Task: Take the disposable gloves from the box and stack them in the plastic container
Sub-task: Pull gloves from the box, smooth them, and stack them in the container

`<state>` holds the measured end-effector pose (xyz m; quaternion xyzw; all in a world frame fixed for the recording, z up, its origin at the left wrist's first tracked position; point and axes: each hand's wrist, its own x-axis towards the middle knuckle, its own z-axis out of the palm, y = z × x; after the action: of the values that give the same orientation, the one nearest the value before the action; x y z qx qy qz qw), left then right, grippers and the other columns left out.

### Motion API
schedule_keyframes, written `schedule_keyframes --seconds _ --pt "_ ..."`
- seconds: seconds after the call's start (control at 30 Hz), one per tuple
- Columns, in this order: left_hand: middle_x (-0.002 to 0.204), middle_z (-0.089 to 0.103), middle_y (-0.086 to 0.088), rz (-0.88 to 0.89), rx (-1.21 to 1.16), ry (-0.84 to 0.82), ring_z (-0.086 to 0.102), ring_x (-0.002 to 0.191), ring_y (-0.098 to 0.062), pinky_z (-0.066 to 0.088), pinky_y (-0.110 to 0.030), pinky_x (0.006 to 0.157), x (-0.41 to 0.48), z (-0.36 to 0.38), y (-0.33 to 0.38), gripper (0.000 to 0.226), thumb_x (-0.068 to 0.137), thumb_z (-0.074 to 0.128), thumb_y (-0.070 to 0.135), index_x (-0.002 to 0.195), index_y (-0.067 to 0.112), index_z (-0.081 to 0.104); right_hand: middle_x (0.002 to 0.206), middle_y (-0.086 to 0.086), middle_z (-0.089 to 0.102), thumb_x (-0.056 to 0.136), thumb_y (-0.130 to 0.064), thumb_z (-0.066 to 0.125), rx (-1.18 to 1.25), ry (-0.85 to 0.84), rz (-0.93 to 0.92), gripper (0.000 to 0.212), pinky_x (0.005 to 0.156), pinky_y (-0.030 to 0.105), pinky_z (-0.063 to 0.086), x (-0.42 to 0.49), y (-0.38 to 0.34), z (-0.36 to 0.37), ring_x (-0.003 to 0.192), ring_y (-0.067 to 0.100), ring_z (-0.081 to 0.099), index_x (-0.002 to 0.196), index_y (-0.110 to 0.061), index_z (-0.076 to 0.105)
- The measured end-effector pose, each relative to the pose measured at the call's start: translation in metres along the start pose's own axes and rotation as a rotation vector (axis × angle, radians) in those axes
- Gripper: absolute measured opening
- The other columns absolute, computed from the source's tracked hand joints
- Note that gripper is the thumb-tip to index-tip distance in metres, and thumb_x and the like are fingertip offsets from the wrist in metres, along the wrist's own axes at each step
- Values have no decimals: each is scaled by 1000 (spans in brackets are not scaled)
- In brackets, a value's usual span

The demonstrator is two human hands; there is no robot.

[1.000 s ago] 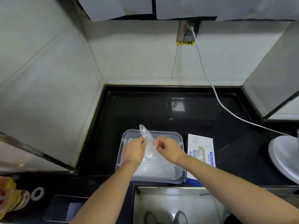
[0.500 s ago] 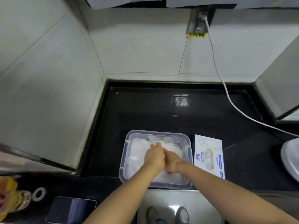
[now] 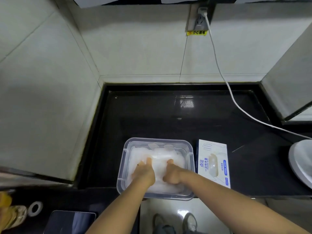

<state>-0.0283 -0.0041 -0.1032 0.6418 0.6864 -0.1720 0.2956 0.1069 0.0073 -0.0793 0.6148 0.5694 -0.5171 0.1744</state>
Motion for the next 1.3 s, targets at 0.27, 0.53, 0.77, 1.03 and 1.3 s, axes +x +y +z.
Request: schedule_keyframes --seconds 0.27,0.53,0.77,1.03,1.3 --pt "112 67 -5 15 82 330 63 99 -18 48 -25 83 -24 -29 40 22 101 46 20 111 16 65 88 6 70 97 -16 54 290 524 -343 19 82 39 57 -24 -2 -36 82 20 65 98 -10 72" --pt "93 69 -3 316 -145 508 55 71 -15 37 -23 58 -57 -36 111 16 101 44 26 99 19 59 78 3 64 96 -20 48 156 713 -52 22 69 34 50 -48 107 -63 75 24 60 76 -16 57" --pt "114 65 -11 395 -309 223 60 102 -26 46 -33 84 -50 -9 174 25 98 46 19 119 14 58 117 10 61 99 -20 37 -143 537 12 28 72 30 44 -43 150 -44 93 29 62 123 -14 52" --pt "139 42 -18 133 -296 -19 52 120 -35 44 -36 88 -26 31 184 44 96 49 8 137 3 33 92 4 59 86 -18 51 -92 609 31 10 64 27 40 -38 157 -32 73 23 54 95 -13 50" --pt "131 48 -10 96 -313 -38 58 110 -27 54 -34 88 -9 37 184 54 89 66 11 134 10 34 76 2 56 93 -14 50 645 641 -186 21 66 27 44 -34 166 -58 74 15 51 74 -9 56"
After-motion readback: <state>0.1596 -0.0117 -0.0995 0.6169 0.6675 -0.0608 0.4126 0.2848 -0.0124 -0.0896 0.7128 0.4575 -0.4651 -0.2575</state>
